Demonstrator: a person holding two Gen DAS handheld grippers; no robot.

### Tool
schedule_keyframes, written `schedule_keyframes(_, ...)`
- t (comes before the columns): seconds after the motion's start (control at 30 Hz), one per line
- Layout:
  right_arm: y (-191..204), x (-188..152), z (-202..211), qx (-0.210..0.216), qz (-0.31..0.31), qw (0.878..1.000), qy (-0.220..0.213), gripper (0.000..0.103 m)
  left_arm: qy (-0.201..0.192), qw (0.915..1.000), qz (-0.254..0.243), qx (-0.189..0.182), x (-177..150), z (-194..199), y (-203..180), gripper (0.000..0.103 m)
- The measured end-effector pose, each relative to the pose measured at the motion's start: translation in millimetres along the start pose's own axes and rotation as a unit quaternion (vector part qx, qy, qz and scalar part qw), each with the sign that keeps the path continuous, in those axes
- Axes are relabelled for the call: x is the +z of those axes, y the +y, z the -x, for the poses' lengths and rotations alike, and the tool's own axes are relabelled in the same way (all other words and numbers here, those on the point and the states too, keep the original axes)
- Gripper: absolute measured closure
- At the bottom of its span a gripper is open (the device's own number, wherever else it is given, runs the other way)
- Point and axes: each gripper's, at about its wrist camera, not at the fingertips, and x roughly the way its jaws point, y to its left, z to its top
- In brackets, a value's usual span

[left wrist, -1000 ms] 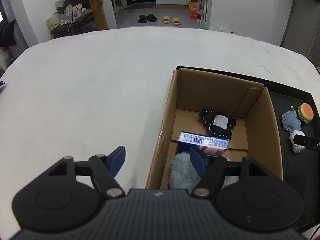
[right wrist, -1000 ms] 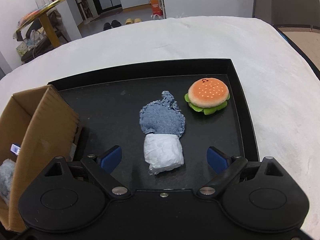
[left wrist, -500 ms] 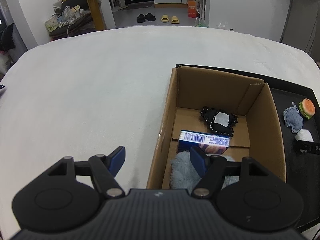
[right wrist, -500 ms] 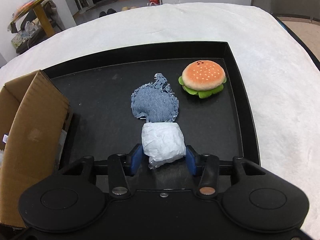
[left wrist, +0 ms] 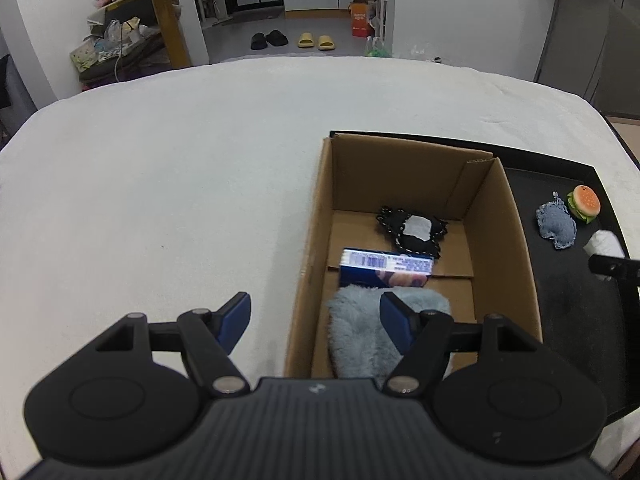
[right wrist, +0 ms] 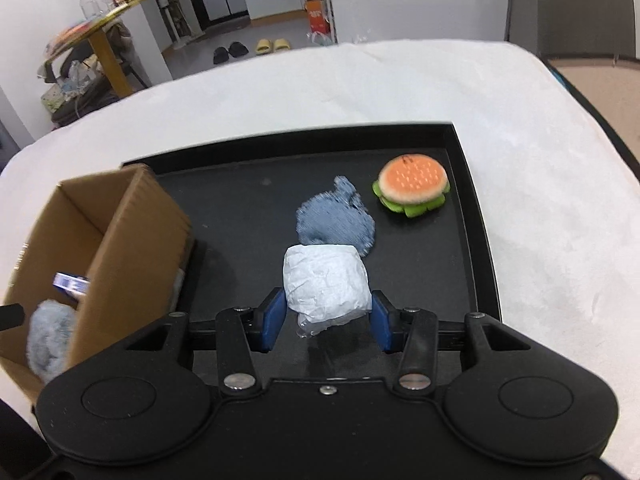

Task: Organize soft objects
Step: 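Carry the white bundle into the box and open the right gripper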

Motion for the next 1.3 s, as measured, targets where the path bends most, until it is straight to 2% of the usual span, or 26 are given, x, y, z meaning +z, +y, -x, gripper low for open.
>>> schedule_keyframes(0.4,44,7,42,0.020,0.035,0.998,-0.040,0.059,-0.016,0.9993,0.003,-0.034,-6,0,15,0.034)
schedule_keyframes(0.83,93,11,58,0.039,0.076,0.995,-0.050,0.058,-0.025,0.9978,0.017,-0.058,-12,-1,25,0.037)
schedule_keyframes(1.03,116,13,59,0.046,0.093,0.993,-0.049,0.058,-0.019,0.9974,0.024,-0.066,-13,-4,30,0.043)
schedule_keyframes(1.3,150,15,50,0.059,0.110,0.991,-0.042,0.058,-0.004,0.9953,0.045,-0.086,-14,-12,39,0.060)
